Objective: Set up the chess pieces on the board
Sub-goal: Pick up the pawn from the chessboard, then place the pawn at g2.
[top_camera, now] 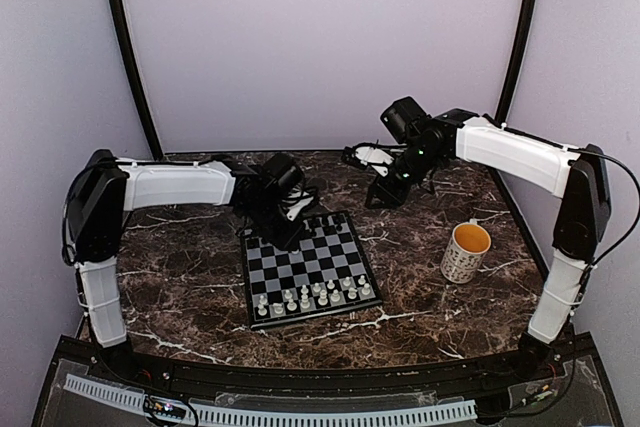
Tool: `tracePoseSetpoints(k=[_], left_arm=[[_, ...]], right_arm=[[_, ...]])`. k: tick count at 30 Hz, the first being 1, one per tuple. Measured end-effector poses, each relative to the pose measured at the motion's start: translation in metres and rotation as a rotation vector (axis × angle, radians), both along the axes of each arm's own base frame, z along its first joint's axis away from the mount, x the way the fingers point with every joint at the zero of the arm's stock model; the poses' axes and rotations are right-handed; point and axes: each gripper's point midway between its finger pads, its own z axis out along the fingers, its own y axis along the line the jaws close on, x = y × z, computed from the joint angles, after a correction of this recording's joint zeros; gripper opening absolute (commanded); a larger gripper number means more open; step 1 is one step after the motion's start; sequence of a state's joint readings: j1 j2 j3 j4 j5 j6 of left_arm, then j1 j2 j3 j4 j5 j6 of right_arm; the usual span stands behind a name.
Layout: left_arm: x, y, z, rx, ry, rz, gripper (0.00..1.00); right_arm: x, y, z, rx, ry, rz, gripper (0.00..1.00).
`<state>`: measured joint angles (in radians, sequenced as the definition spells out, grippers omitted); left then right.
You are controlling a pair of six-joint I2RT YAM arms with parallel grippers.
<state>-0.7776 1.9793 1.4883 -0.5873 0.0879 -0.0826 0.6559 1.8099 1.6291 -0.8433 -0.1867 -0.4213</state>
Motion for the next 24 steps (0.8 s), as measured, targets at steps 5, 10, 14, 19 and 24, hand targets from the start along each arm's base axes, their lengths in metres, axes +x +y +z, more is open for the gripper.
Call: tracePoseSetpoints(k=[5, 10, 14, 19, 24], left_arm=[[-0.036, 0.027, 0.033, -0.022, -0.014, -0.027, 0.02], [-0.067, 0.043, 0.05, -0.062, -0.006, -0.064, 0.02], [-0.085, 0.049, 0.033, -0.05, 0.055, -0.087, 0.02], [-0.1, 0.047, 0.02, -0.031, 0.102, -0.125, 0.02], [-0.105, 0.044, 0.01, -0.01, 0.121, -0.149, 0.03]], right_arm=[[0.0, 0.0, -0.002, -0.003, 0.005, 0.0, 0.36], [0.001, 0.002, -0.011, -0.015, 0.026, 0.001, 0.36], [0.0, 0.001, -0.012, -0.02, 0.032, 0.002, 0.36], [0.0, 0.0, -0.013, -0.022, 0.033, 0.001, 0.36], [0.0, 0.0, -0.013, -0.025, 0.032, -0.001, 0.36]])
